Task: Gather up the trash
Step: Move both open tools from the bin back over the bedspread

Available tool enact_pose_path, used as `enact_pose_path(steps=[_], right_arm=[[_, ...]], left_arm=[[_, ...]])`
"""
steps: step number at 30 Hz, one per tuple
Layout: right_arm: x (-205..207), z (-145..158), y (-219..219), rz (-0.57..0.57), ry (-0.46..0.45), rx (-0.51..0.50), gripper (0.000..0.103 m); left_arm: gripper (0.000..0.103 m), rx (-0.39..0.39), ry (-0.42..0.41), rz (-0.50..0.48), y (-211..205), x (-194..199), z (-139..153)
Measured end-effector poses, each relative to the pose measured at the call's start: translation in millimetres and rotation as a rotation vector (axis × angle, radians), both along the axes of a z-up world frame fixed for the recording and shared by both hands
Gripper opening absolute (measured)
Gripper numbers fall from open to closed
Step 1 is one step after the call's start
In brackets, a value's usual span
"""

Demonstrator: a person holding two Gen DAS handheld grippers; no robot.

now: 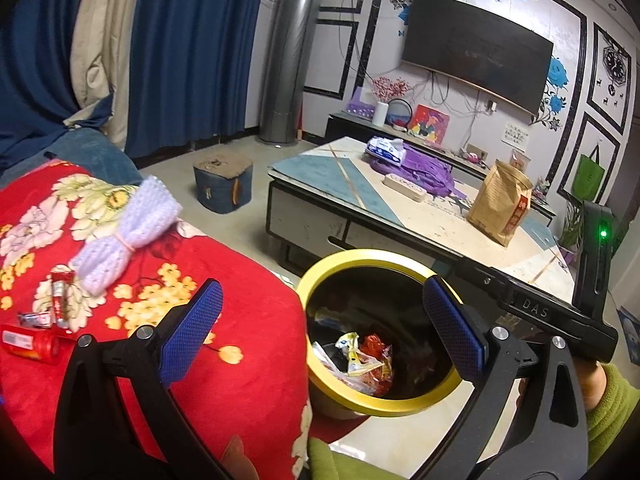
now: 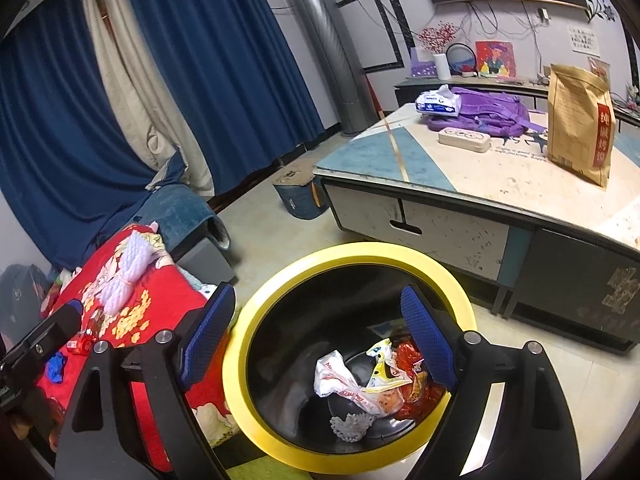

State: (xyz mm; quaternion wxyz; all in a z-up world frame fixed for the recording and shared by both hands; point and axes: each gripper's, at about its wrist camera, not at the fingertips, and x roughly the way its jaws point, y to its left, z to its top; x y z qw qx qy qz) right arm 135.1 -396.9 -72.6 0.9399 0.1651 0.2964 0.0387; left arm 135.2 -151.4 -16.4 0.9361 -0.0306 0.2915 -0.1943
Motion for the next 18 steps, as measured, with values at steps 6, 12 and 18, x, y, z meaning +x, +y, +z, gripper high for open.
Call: enact_pose_path(steps=[6, 12, 18], right_arm=[[-3.3, 4.5, 12.6, 0.025, -0.017, -0.015, 0.091], [-6.0, 11.4, 33.3, 0.075, -0.030, -0.036, 0.092], [-8.3, 18.4, 56.4, 0.120, -0.036, -0.050, 0.092]], left_arm=[[0.092, -0.005, -0.021, 0.040, 14.3, -4.6, 7.0], [0.092, -0.004, -0.046, 0.073, 28.5, -10.2, 12.6], [0.092, -0.005, -0.069, 0.112, 45.8, -16.2, 16.4]])
